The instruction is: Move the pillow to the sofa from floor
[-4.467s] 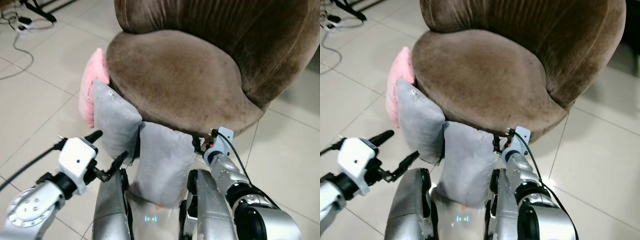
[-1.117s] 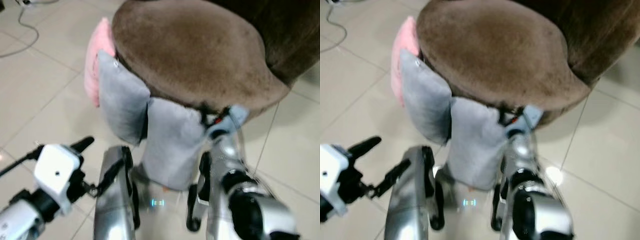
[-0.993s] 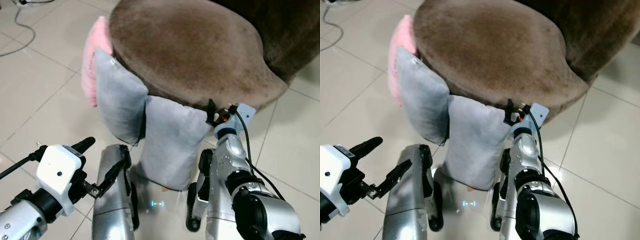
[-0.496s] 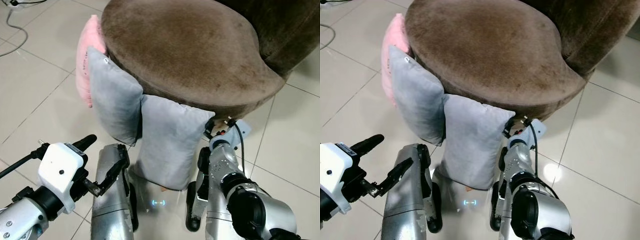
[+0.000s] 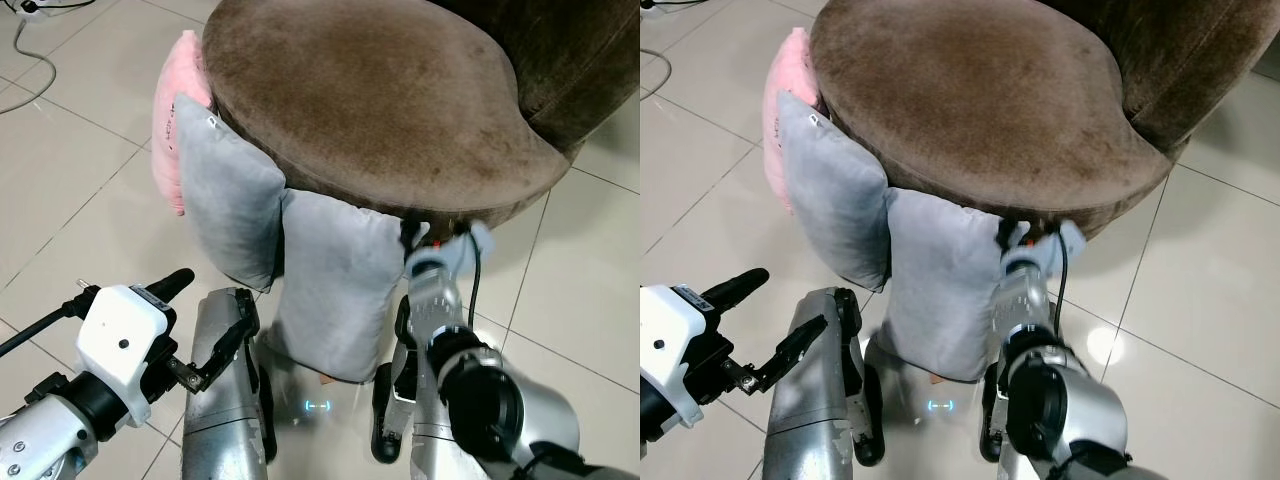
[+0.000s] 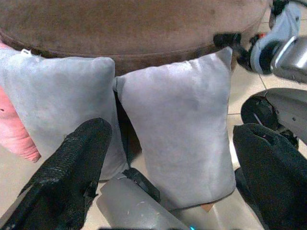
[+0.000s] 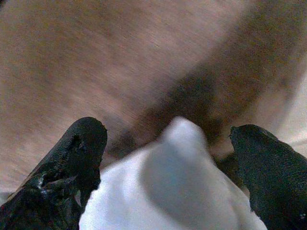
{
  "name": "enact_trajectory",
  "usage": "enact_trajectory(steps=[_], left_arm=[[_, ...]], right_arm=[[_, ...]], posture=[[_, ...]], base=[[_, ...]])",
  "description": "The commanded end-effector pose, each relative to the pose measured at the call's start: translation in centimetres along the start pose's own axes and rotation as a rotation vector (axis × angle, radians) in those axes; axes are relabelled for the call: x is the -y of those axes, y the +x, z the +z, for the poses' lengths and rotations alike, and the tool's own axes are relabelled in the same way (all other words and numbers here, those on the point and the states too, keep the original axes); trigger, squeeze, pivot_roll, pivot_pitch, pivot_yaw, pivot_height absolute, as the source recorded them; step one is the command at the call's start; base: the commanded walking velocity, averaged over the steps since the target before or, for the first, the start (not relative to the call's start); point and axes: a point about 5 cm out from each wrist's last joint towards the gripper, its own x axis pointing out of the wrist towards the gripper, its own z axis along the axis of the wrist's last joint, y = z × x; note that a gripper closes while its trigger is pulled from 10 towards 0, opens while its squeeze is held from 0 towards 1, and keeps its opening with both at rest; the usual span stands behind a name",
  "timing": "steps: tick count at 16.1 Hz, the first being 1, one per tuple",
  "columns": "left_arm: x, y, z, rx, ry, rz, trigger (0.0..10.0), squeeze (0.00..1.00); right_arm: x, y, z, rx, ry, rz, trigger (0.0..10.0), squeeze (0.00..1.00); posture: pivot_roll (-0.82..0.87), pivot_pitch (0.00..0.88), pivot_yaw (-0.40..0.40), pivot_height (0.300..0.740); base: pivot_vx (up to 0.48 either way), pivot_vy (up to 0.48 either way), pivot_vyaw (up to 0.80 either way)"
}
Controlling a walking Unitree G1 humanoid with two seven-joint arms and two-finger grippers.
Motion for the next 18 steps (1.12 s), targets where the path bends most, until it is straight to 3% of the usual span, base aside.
enact_trajectory(steps=[1,3,6,9,10,11,18], left_arm=[[0.1,0.0,-0.4,-0.02,-0.013,-0.003,10.0,0.0],[0.1,0.1,-0.6,-0.03,-0.013,-0.005,10.0,0.0],[0.3,-0.1,-0.6,-0.034,-0.015,-0.01,10.0,0.0],[0.4,-0.2,-0.5,-0.035,-0.014,-0.012,10.0,0.0],[0.4,-0.2,-0.5,-0.035,-0.013,-0.012,10.0,0.0],[0.4,-0.2,-0.4,-0.035,-0.012,-0.012,10.0,0.0],[0.4,-0.4,-0.3,-0.034,-0.013,-0.009,10.0,0.0]], right_arm=[[0.5,-0.3,-0.5,-0.011,-0.003,-0.007,10.0,0.0],[0.1,-0.2,-0.6,-0.019,-0.029,0.021,10.0,0.0],[0.2,-1.0,-2.7,-0.11,-0.185,0.048,10.0,0.0],[0.3,-1.5,-3.9,-0.156,-0.208,0.045,9.8,0.0],[0.3,-1.6,-4.1,-0.165,-0.206,0.04,4.2,0.0],[0.3,-1.6,-4.1,-0.167,-0.202,0.042,0.0,0.0],[-0.1,-1.7,-4.3,-0.176,-0.192,0.049,0.0,0.0]], posture=[[0.33,0.284,0.014,0.458],[0.33,0.286,0.013,0.458],[0.34,0.286,0.015,0.458],[0.35,0.289,0.019,0.458],[0.35,0.292,0.02,0.458],[0.35,0.294,0.022,0.458],[0.34,0.296,0.022,0.458]], base=[[0.0,0.0,0.0],[0.0,0.0,0.0],[0.0,0.0,0.0],[0.0,0.0,0.0],[0.0,0.0,0.0],[0.0,0.0,0.0],[0.0,0.0,0.0]])
